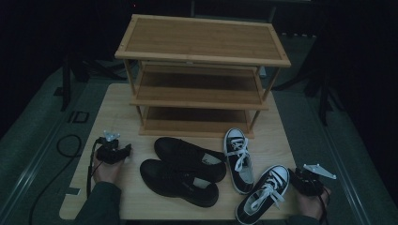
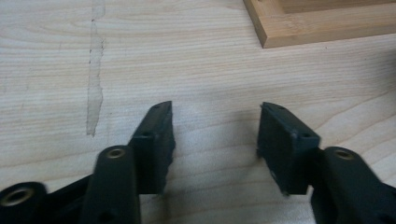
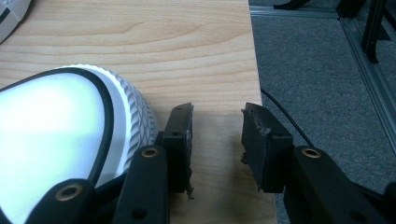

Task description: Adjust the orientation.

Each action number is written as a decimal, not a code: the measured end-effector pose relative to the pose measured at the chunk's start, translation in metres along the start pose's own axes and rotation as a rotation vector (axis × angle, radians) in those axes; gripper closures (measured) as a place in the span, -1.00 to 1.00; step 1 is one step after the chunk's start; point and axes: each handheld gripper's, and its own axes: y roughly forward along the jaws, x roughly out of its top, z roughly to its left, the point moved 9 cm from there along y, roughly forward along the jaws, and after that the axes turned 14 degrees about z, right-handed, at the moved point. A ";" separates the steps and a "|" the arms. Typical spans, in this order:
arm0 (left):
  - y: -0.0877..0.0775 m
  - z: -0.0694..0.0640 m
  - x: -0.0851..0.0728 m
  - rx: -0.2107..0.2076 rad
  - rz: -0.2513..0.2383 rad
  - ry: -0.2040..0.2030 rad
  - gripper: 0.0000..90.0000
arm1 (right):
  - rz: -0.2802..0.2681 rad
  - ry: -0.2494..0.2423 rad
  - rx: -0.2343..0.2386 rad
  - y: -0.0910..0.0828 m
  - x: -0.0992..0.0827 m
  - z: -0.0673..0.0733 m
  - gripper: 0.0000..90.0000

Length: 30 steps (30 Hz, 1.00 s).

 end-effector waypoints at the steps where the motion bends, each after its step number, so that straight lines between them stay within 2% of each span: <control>1: -0.001 -0.001 0.000 -0.011 0.001 -0.005 0.09 | 0.000 -0.001 -0.001 0.000 0.000 0.000 0.39; 11: -0.020 -0.008 0.000 -0.065 -0.023 0.007 0.17 | 0.000 -0.001 -0.001 0.000 0.000 0.000 0.39; 17: -0.028 -0.013 -0.001 -0.091 -0.010 0.034 0.20 | 0.000 -0.002 -0.001 0.000 0.000 0.000 0.38; 19: -0.032 -0.015 -0.001 -0.102 -0.005 0.031 0.21 | 0.000 0.000 -0.002 0.000 0.000 0.000 0.38; 30: -0.058 -0.027 -0.003 -0.136 -0.018 0.077 0.30 | 0.000 0.005 -0.003 0.000 0.000 0.000 0.38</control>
